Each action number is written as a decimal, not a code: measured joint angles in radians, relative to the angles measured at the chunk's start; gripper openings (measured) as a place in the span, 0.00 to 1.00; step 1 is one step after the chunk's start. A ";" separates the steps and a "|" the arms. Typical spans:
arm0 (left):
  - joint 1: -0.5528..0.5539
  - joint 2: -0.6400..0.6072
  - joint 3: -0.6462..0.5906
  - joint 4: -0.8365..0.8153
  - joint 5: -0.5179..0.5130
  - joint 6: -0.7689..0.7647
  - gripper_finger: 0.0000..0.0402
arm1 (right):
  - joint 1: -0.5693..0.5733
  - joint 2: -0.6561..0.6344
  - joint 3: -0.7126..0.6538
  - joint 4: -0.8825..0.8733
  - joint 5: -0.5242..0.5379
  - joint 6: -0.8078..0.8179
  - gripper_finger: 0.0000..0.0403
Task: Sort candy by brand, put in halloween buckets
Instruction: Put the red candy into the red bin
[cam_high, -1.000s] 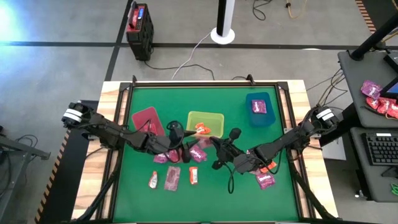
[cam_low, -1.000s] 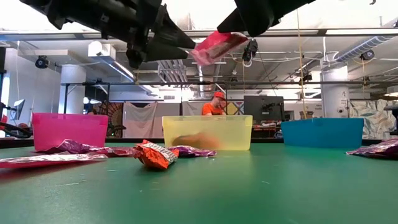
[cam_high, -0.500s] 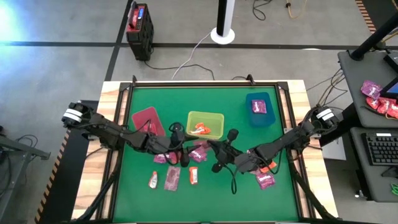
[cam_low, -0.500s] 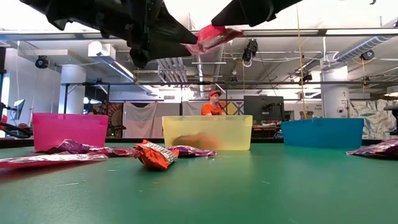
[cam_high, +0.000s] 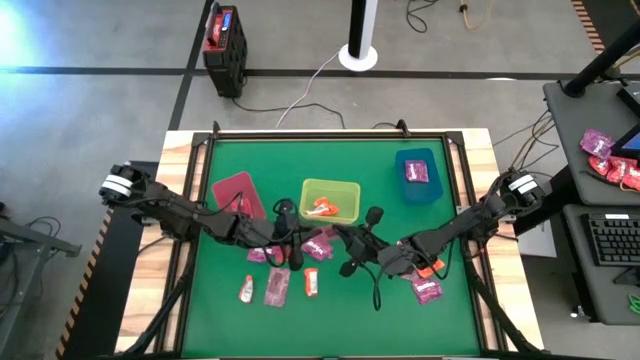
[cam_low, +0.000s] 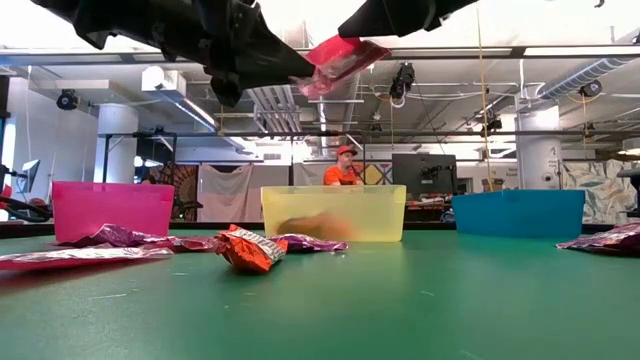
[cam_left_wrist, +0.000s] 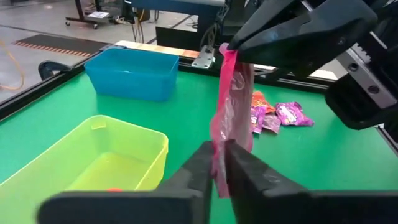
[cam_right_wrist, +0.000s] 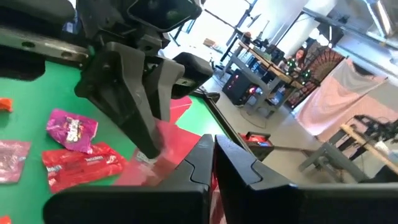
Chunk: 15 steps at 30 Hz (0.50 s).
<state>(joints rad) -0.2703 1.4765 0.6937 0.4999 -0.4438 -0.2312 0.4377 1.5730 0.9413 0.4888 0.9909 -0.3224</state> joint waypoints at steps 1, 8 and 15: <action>0.000 0.000 0.000 0.000 0.000 0.001 0.02 | 0.000 0.000 0.000 0.000 -0.001 0.018 0.02; 0.000 0.000 0.000 0.000 0.000 0.002 0.00 | -0.006 -0.002 0.000 -0.004 -0.006 0.093 0.12; -0.001 -0.042 0.000 -0.110 -0.038 -0.037 0.00 | -0.044 -0.033 0.000 -0.014 0.000 0.193 0.33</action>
<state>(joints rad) -0.2710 1.4344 0.6933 0.3897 -0.4819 -0.2685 0.3941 1.5397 0.9413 0.4751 0.9912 -0.1299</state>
